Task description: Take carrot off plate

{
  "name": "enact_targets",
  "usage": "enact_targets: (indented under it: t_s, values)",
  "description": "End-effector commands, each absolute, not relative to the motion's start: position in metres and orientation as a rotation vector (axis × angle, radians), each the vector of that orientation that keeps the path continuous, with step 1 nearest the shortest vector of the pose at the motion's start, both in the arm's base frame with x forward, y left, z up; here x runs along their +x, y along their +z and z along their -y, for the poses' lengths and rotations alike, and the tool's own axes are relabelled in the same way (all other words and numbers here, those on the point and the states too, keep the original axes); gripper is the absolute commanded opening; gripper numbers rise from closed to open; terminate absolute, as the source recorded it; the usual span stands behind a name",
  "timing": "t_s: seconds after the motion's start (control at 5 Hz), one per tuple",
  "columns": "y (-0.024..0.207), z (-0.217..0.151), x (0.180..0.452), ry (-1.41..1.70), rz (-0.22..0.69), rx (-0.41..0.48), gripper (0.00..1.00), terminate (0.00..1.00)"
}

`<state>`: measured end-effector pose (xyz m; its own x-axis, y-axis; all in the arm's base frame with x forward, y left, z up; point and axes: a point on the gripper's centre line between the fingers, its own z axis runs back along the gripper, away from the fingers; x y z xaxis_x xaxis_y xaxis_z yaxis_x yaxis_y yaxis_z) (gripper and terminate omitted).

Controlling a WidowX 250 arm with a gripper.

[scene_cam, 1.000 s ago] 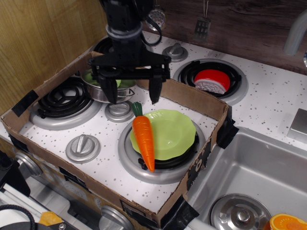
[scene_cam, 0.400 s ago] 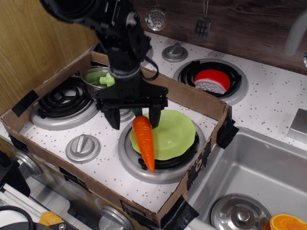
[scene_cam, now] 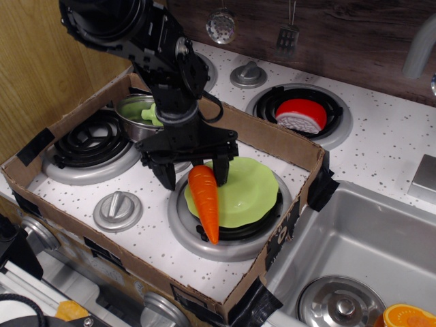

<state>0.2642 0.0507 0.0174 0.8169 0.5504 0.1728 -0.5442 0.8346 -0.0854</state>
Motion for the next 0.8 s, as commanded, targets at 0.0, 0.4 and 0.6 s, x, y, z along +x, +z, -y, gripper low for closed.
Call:
enact_targets:
  t_s: [0.0, 0.4, 0.6]
  values:
    - [0.031, -0.055, 0.274, 0.575, 0.21, -0.004, 0.0, 0.0]
    - [0.059, -0.063, 0.267, 0.645, 0.155, 0.054, 0.0, 0.0]
    - [0.061, -0.086, 0.252, 0.803, 0.123, 0.058, 0.0, 0.0]
